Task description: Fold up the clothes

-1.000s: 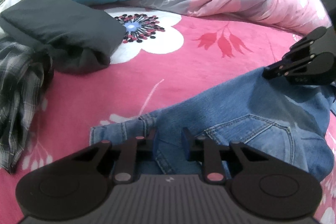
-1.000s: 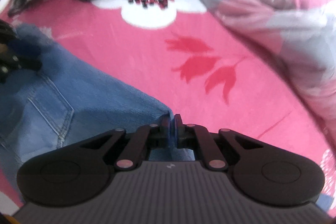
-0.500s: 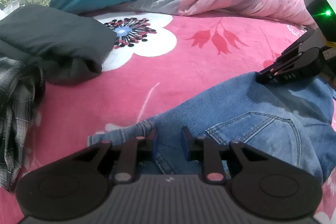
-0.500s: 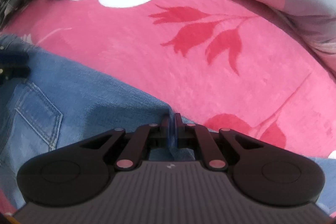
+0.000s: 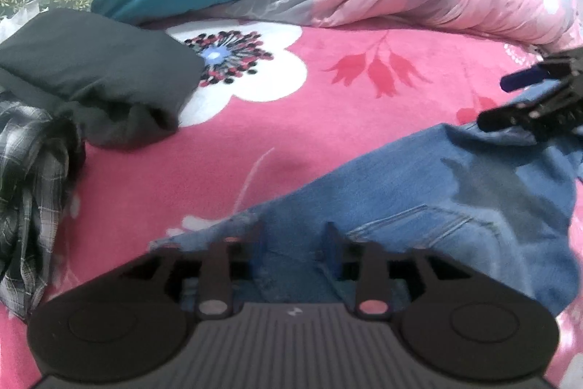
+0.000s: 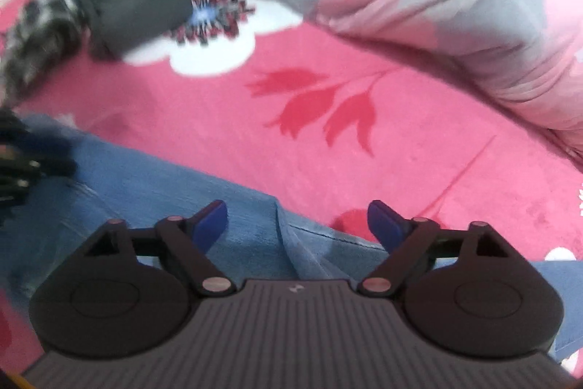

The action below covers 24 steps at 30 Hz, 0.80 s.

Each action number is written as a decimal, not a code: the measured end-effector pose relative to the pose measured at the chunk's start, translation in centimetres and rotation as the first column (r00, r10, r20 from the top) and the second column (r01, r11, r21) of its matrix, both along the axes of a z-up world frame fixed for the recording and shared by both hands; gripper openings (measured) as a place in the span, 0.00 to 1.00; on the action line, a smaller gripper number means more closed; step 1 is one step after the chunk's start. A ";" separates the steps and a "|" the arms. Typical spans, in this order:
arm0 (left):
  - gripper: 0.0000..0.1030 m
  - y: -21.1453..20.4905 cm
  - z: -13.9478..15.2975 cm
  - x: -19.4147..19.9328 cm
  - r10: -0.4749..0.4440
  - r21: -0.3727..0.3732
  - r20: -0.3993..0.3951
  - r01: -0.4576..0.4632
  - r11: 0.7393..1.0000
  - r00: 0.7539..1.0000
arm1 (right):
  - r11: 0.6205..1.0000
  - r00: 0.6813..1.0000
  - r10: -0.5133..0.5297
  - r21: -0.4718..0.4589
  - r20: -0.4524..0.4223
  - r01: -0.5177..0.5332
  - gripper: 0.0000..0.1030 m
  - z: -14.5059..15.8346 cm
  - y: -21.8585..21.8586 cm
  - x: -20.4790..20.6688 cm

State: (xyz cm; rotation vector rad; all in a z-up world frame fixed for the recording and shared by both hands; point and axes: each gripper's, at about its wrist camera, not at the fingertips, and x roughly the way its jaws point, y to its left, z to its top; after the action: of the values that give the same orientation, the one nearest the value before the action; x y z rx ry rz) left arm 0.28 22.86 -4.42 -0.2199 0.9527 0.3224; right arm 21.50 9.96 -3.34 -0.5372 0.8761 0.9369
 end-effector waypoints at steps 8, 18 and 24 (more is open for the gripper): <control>0.50 -4.7 1.8 1.9 0.049 0.123 -0.007 -0.048 0.991 0.999 | 0.999 0.998 0.034 0.032 0.055 -0.036 0.84 2.5 -9.3 -3.0; 0.48 -11.2 0.6 9.1 0.025 0.071 0.022 -0.027 0.997 0.999 | 0.995 0.989 -0.057 -0.078 0.138 0.068 0.69 1.3 -20.7 -1.4; 0.44 -12.6 -2.4 11.3 0.047 0.115 -0.053 -0.040 0.993 0.997 | 0.999 0.982 -0.041 0.005 0.182 0.041 0.58 1.1 -21.8 0.1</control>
State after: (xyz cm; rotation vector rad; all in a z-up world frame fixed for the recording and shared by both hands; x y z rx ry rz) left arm 11.57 10.23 -6.86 -0.1282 0.9824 0.4236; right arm 21.57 -11.80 -2.21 -0.5925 0.7189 0.8364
